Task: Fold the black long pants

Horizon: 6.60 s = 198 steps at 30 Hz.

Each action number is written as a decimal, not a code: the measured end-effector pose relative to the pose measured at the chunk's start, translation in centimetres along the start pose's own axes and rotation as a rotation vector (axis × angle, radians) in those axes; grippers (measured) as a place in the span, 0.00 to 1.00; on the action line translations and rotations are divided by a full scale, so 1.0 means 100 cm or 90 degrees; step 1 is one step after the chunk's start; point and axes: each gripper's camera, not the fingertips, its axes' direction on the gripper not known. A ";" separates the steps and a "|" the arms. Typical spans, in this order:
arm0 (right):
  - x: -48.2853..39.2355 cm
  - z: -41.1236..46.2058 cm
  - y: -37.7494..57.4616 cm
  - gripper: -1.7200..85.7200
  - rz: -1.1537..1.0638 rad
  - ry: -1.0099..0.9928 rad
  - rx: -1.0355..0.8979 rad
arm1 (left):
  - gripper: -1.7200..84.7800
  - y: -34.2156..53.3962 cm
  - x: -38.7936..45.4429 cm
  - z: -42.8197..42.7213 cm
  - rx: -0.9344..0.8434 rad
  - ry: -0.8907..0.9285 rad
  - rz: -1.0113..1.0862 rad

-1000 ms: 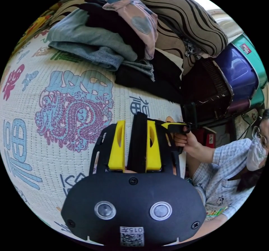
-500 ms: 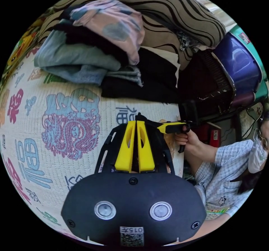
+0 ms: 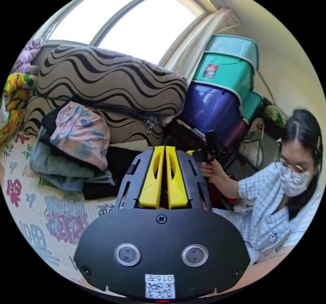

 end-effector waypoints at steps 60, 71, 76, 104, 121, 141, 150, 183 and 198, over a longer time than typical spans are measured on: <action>0.029 0.324 0.321 0.13 0.119 0.085 -0.360 | 0.16 0.217 -0.089 -0.120 -0.316 -0.274 -0.317; 0.069 0.338 0.324 0.09 0.153 -0.036 -0.404 | 0.06 0.219 -0.138 -0.021 -0.440 -0.196 -0.407; 0.076 0.301 0.307 0.08 0.135 -0.002 -0.356 | 0.04 0.182 -0.115 -0.026 -0.372 -0.177 -0.366; -0.146 0.433 0.393 0.08 -0.328 0.059 -0.598 | 0.02 0.321 0.082 -0.400 0.103 -0.153 -0.376; -0.070 0.419 0.378 0.04 -0.258 0.090 -0.564 | 0.11 0.195 0.269 -0.385 -0.021 -0.449 -0.278; 0.079 0.397 0.355 0.14 -0.137 0.017 -0.523 | 0.17 0.216 0.284 -0.546 0.137 -0.405 -0.527; 0.184 0.441 0.368 0.16 0.075 -0.241 -0.559 | 0.21 0.182 0.222 -0.589 0.126 -0.227 -0.562; -0.313 0.549 0.683 0.09 -0.062 -0.500 -0.766 | 0.12 0.218 0.724 -1.122 0.337 -0.473 -0.720; -0.382 0.556 0.759 0.03 -0.208 -0.205 -0.754 | 0.12 0.258 0.693 -1.084 0.248 -0.651 -0.852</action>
